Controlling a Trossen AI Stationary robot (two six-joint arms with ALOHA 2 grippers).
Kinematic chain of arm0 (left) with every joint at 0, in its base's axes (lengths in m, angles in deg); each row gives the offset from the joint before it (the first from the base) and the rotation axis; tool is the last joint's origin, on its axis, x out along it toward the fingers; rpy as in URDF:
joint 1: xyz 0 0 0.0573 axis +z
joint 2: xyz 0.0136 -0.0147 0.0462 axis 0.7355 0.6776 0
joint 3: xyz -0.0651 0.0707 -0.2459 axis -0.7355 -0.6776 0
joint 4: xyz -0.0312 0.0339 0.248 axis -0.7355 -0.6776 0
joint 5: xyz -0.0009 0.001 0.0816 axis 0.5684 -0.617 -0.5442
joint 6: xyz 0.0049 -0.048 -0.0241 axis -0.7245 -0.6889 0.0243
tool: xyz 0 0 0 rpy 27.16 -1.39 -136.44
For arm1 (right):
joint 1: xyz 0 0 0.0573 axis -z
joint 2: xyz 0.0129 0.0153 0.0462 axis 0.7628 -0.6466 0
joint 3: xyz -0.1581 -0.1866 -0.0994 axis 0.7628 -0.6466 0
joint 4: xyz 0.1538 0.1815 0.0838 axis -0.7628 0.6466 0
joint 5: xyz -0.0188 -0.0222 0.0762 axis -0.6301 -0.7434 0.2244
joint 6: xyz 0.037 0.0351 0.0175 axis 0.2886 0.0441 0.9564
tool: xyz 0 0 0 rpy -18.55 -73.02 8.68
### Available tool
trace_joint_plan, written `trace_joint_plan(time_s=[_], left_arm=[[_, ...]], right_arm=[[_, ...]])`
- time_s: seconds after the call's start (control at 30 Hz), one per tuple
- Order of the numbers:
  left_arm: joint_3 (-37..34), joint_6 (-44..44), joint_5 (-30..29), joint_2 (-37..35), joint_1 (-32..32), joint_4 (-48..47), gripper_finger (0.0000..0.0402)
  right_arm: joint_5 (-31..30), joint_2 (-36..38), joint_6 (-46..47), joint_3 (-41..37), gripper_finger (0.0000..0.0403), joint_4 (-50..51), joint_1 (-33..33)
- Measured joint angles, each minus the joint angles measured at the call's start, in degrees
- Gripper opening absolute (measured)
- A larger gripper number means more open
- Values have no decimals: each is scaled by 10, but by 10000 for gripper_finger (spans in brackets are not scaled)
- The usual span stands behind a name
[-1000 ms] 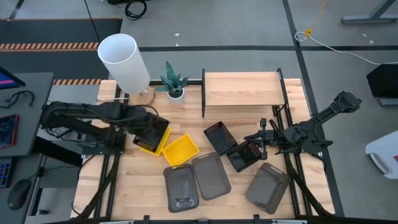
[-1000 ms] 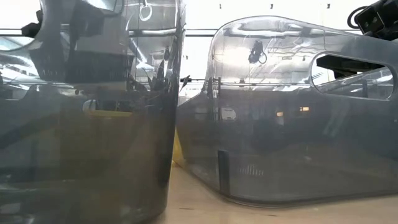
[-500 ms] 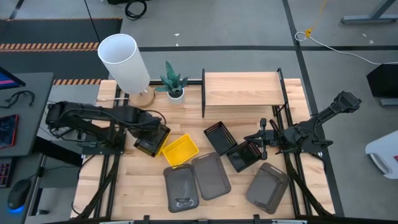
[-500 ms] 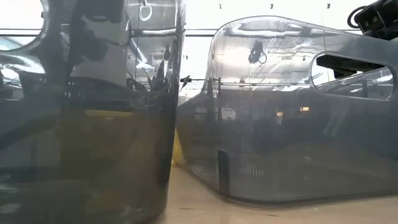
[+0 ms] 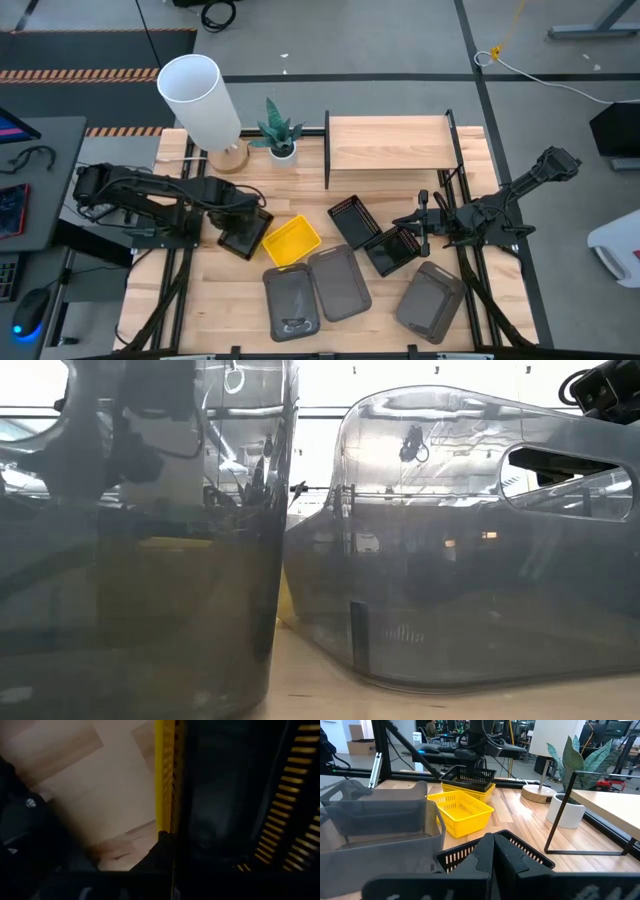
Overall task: Stack baskets on shelf by color
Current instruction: Stack the bottom black bin on top of the top right black bin
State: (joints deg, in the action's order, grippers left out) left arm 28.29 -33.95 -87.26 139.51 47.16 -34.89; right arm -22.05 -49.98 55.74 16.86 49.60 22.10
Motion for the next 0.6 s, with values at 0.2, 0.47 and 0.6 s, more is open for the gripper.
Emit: trace_joint_plan(time_s=[0.2,0.47,0.6], left_arm=[[0,6,-4,0,0,0,110],[26,75,-14,0,1,-17,232],[38,76,-33,0,1,-26,242]], right_arm=[[0,0,0,0,14,0,0],[0,0,0,0,14,0,0],[0,0,0,0,14,0,0]])
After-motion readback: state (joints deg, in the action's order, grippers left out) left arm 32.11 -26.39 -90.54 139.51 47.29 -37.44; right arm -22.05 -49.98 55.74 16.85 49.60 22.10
